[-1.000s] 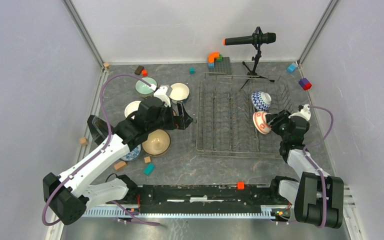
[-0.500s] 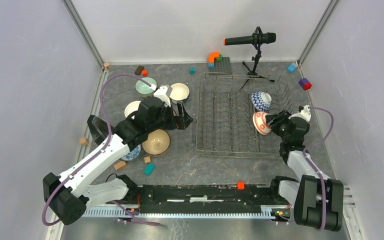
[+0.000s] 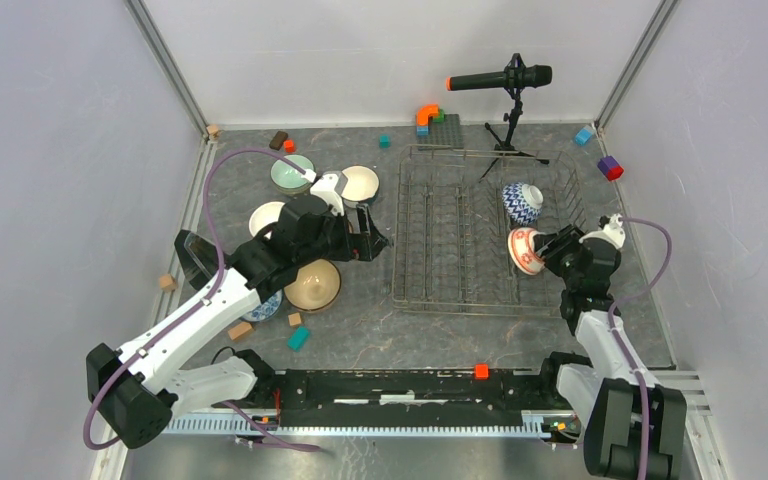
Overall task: Unload the bowls from the dish rack
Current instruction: Pick up the bowl from the dish rack, then place the bowl at the center of the board.
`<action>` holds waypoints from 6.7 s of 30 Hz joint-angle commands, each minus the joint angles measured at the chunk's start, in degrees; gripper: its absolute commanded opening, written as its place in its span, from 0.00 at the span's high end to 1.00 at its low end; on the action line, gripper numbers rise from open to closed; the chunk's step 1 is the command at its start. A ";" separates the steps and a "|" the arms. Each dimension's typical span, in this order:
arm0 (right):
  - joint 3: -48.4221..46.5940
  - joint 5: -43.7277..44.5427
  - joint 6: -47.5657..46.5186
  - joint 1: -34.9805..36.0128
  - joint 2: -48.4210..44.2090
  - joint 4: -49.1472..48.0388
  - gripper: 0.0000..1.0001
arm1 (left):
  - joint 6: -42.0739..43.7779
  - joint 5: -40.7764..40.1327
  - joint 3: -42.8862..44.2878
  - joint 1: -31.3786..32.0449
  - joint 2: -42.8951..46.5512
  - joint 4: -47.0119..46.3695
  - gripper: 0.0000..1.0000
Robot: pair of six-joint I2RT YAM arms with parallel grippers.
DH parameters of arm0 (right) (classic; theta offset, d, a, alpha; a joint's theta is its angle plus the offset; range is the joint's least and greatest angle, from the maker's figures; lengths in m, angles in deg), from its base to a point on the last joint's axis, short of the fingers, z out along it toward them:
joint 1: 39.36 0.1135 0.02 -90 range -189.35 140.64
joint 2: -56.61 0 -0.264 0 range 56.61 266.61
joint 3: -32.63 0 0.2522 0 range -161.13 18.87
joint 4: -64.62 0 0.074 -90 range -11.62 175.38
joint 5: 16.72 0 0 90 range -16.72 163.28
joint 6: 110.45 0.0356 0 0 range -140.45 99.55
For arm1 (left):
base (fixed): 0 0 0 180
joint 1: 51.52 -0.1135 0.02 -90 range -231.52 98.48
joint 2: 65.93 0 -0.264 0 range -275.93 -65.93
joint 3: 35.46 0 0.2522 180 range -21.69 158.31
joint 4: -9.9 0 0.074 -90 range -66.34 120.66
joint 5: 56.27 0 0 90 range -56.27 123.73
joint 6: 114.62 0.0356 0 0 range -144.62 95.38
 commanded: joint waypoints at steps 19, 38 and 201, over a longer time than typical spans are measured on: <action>-4.72 2.89 0.75 -0.04 -8.84 5.66 1.00 | -0.85 -0.60 0.91 0.79 0.83 -1.53 0.00; -7.60 -1.95 5.26 -0.03 -9.85 5.58 1.00 | -0.30 -3.17 1.09 0.77 0.32 -0.97 0.00; 10.41 -34.30 61.81 7.88 1.66 -67.45 0.02 | 35.14 26.60 -1.94 11.45 -25.26 -74.07 0.98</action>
